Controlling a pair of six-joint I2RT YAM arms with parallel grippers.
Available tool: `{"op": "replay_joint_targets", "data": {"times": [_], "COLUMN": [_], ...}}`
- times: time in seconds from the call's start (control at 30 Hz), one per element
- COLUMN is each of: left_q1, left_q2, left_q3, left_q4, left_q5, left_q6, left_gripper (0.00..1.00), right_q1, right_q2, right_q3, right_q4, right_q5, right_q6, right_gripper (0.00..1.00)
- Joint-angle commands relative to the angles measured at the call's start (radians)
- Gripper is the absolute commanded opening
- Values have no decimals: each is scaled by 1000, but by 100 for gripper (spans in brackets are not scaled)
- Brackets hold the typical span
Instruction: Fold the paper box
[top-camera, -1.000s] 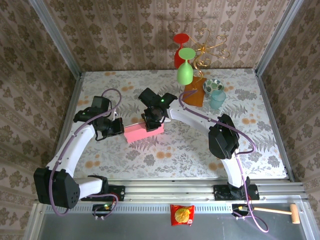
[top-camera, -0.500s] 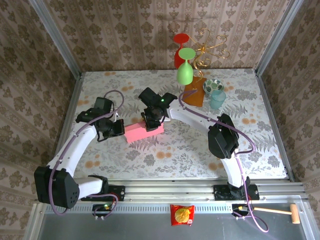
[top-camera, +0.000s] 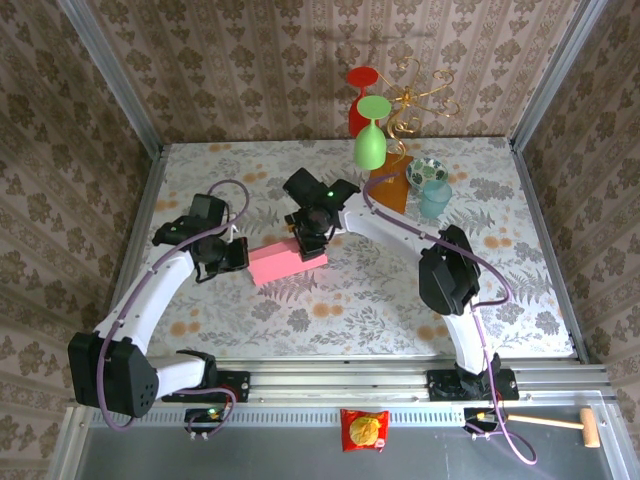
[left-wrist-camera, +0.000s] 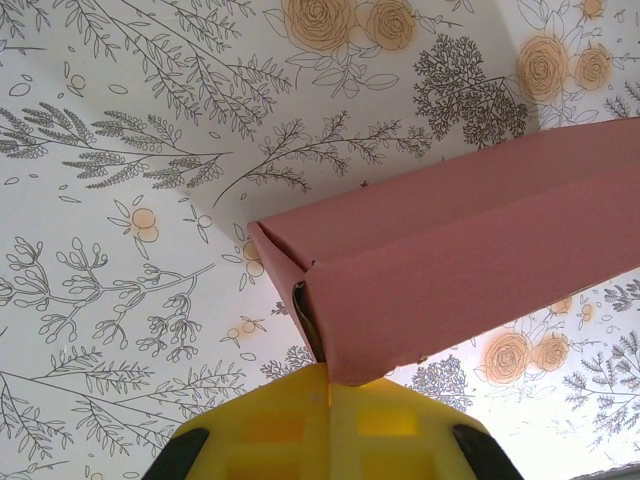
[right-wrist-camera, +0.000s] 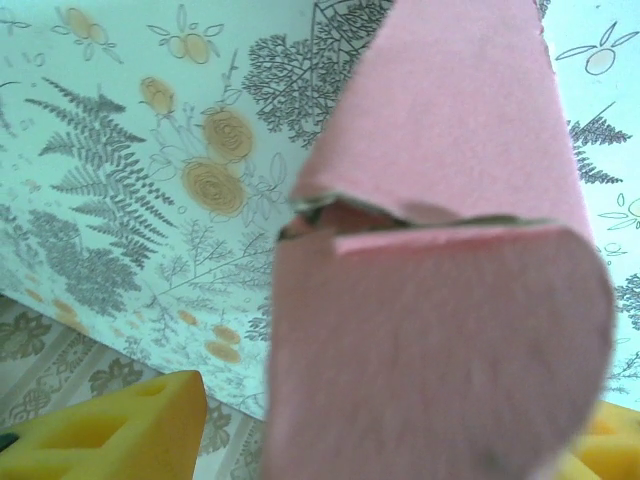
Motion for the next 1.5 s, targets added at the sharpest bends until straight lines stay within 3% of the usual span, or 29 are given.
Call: {"op": "replay_joint_targets", "data": {"times": [0.0,0.2,0.4,0.7,0.8,0.9,0.97,1.47], "left_q1": [-7,-13,-23,-32,-32,-33,-34,-36], "left_q2": [47,48,53,56,56,56,55,55], "left_q3": [-37,-33,-27,-20,-18,-16,-16,-9], "left_q4": [-85,-88,-86,-87,-90,-91,-90,-92], "left_q5": [-74,-76,-82,-87,-89,-92,-91,-89], "left_q6": [-4,-6,-10,-17,-16,-18,-18,-15], "left_gripper": [0,0,0,0,0,0,0,0], "right_q1": [-12,-56,-152,-164,-162,-166,-178,-209], "right_q2": [-102,-229,-356,-382,-371,-378,-383,-286], "right_q3": [-27,-165,-401,-532,-532,-547,-542,-416], "right_q4": [-12,61,290,500,503,506,494,348], "right_q5": [35,38,-32,-111,-128,-132,-126,-216], "right_q6": [-43,-106,-320,-371,-362,-373,-412,-645], "right_gripper": [67,67,65,70,68,51,47,47]}}
